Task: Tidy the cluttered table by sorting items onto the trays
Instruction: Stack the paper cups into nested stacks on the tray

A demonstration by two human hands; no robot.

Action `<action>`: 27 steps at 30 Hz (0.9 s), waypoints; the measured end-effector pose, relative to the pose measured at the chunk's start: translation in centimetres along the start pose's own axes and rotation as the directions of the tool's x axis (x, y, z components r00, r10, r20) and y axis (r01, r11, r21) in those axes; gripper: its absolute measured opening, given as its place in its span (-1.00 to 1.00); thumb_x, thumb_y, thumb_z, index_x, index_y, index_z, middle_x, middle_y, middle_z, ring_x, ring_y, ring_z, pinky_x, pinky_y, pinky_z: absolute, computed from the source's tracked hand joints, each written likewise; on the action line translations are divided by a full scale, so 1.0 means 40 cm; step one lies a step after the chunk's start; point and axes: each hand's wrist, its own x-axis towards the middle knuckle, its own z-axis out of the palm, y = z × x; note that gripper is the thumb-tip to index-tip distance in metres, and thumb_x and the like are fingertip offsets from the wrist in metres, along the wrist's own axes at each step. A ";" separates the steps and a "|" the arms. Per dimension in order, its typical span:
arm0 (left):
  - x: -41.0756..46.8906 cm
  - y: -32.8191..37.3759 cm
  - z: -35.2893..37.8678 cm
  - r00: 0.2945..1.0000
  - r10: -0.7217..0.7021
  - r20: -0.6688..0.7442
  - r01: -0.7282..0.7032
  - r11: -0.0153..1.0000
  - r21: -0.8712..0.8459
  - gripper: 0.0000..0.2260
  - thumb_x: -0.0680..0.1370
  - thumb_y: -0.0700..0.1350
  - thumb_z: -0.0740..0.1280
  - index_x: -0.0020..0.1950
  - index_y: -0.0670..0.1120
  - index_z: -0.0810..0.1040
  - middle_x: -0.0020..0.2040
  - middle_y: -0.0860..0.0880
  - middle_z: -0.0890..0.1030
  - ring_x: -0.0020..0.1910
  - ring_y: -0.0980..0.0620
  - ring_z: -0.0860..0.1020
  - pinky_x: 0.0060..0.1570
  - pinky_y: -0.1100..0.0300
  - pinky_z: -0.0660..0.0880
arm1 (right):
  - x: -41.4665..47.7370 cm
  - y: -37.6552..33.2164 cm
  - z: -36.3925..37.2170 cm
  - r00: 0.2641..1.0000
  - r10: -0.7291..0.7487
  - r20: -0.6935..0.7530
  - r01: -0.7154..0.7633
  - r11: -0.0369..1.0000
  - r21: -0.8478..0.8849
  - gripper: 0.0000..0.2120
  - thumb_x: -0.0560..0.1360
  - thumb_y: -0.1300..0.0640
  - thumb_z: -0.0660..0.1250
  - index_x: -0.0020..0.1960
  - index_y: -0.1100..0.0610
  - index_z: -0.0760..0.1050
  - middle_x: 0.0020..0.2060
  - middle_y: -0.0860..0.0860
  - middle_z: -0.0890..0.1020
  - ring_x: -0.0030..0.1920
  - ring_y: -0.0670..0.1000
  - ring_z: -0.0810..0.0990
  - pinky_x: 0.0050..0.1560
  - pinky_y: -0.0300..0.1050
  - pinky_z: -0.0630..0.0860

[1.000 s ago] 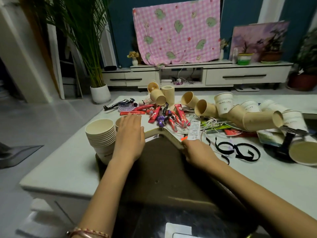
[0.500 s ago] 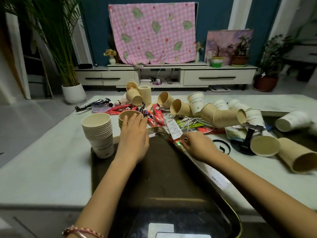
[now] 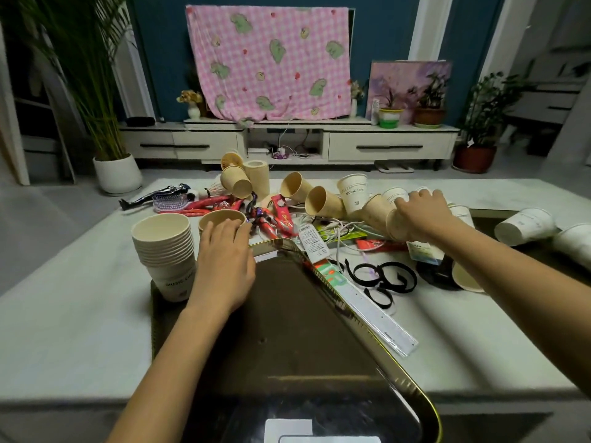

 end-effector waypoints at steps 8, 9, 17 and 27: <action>0.005 0.006 -0.025 0.965 -0.099 -0.244 -0.004 0.921 -0.391 -0.71 0.53 -0.35 0.17 0.25 -0.28 0.46 0.26 -0.23 0.47 0.32 -0.16 0.37 0.41 -0.10 0.20 | -0.108 -0.034 -0.193 0.961 -0.157 -0.226 0.250 0.840 0.481 -0.30 0.36 -0.20 0.34 0.40 0.03 0.22 0.12 0.16 0.53 0.04 0.12 0.50 -0.11 -0.12 0.36; 0.006 0.003 -0.035 0.934 -0.167 -0.316 0.004 0.889 -0.457 -0.73 0.52 -0.39 0.15 0.19 -0.30 0.49 0.21 -0.25 0.50 0.28 -0.17 0.41 0.37 -0.10 0.26 | -0.118 -0.063 -0.224 0.952 -0.191 -0.241 0.305 0.690 0.656 -0.29 0.38 -0.15 0.38 0.43 0.00 0.20 0.08 0.12 0.55 -0.03 0.07 0.51 -0.14 -0.15 0.38; 0.023 -0.041 -0.082 0.762 -0.490 -0.424 0.145 0.767 -0.625 -0.72 0.57 -0.33 0.11 0.21 -0.21 0.50 0.15 -0.16 0.55 0.09 0.08 0.45 0.09 0.39 0.37 | -0.109 -0.376 -0.340 0.893 0.089 -0.442 0.450 -0.229 0.863 -0.45 0.42 0.06 0.43 0.24 0.06 0.16 -0.03 -0.07 0.45 -0.09 -0.15 0.50 -0.28 -0.49 0.47; 0.019 -0.026 -0.082 0.862 -0.360 -0.356 0.108 0.818 -0.566 -0.70 0.56 -0.31 0.11 0.26 -0.22 0.46 0.27 -0.17 0.48 0.32 -0.09 0.36 0.33 0.15 0.21 | -0.094 -0.481 -0.264 0.848 -0.111 -0.518 0.530 0.162 0.832 -0.36 0.44 -0.04 0.39 0.40 0.12 0.20 0.24 0.14 0.40 0.20 0.08 0.45 0.17 0.02 0.47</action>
